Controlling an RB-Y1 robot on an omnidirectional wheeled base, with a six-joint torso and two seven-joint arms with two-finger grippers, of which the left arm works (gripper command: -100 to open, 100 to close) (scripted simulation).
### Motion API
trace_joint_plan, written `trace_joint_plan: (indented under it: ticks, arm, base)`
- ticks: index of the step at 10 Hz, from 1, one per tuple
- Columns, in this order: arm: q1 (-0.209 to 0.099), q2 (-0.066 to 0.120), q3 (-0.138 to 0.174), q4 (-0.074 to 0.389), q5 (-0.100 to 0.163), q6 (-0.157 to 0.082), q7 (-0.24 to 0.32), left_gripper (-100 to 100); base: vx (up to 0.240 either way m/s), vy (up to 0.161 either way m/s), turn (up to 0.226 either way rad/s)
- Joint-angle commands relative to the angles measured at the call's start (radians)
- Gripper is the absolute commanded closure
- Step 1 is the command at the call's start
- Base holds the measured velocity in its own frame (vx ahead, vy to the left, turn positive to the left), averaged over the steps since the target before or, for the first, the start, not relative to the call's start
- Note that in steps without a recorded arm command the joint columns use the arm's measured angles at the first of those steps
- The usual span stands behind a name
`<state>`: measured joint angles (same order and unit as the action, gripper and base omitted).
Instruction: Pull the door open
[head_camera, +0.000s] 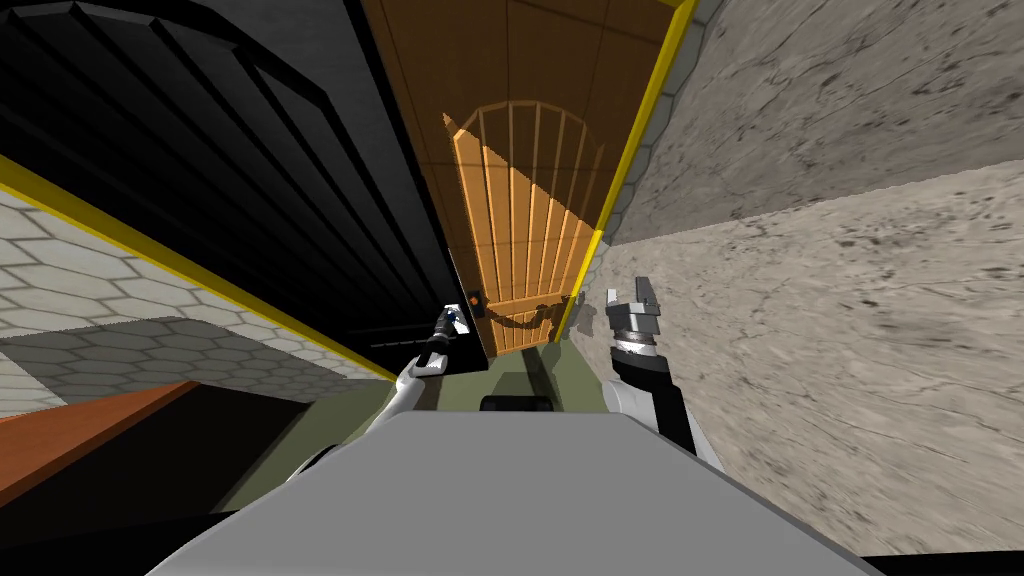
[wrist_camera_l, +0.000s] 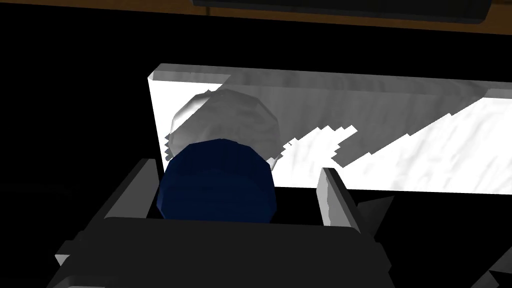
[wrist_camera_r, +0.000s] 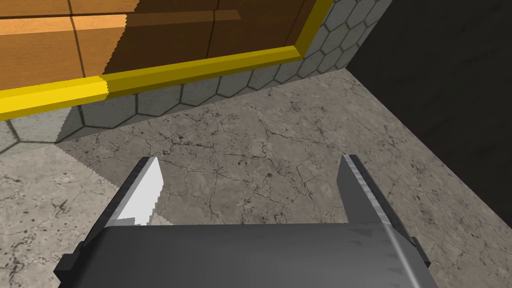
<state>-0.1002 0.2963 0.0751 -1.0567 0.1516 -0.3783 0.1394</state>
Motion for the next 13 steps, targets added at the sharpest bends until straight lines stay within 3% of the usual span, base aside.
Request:
trace_joint_plan:
  ticks: [1, 6, 13]
  arm:
    - [0.003, 0.001, 0.001, -0.002, 0.0, 0.002, 0.0, 100]
    - [0.003, 0.001, 0.001, -0.002, 0.0, 0.002, 0.0, 100]
    - [0.031, 0.049, -0.064, -0.027, 0.002, -0.007, 0.053, 100]
  base:
    - [-0.011, 0.011, 0.038]
    - [-0.024, 0.007, -0.006]
    - [-0.179, 0.069, -0.085]
